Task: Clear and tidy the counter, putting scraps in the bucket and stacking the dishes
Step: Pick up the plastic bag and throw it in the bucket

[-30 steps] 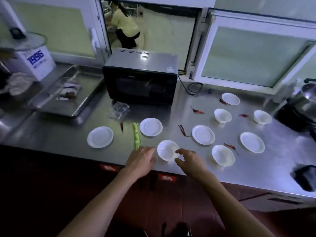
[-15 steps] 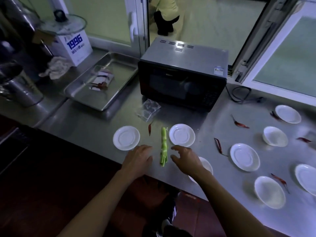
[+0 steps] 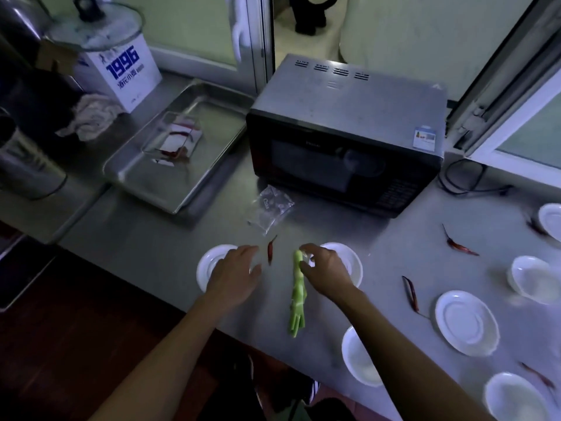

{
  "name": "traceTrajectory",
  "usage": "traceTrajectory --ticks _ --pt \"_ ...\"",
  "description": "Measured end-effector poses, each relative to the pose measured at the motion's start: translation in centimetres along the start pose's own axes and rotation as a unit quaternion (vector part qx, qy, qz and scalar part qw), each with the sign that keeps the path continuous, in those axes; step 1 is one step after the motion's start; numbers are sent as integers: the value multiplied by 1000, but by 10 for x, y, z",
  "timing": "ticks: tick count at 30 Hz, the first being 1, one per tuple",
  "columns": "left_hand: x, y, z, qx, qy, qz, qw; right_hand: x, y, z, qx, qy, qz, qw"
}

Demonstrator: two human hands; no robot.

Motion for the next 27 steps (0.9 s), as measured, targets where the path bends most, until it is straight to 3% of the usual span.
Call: traceTrajectory --ticks 6,17,27 --pt "-60 -4 25 11 -16 26 999 -41 -32 12 -23 -35 -15 999" --pt "-158 -14 65 -20 -93 113 989 -101 -87 22 -54 -193 -100 975" --pt "-194 -22 78 -18 -129 141 981 -133 -109 31 -66 -215 -148 963"
Point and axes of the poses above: each hand's wrist, its own x-axis away from the middle knuckle, its own y-axis out of the back of the hand, z = x × y, the point moved 8 cm from there along -x, towards the middle knuckle, and after that the axes turned 12 degrees about -z, right-handed, at the moved point
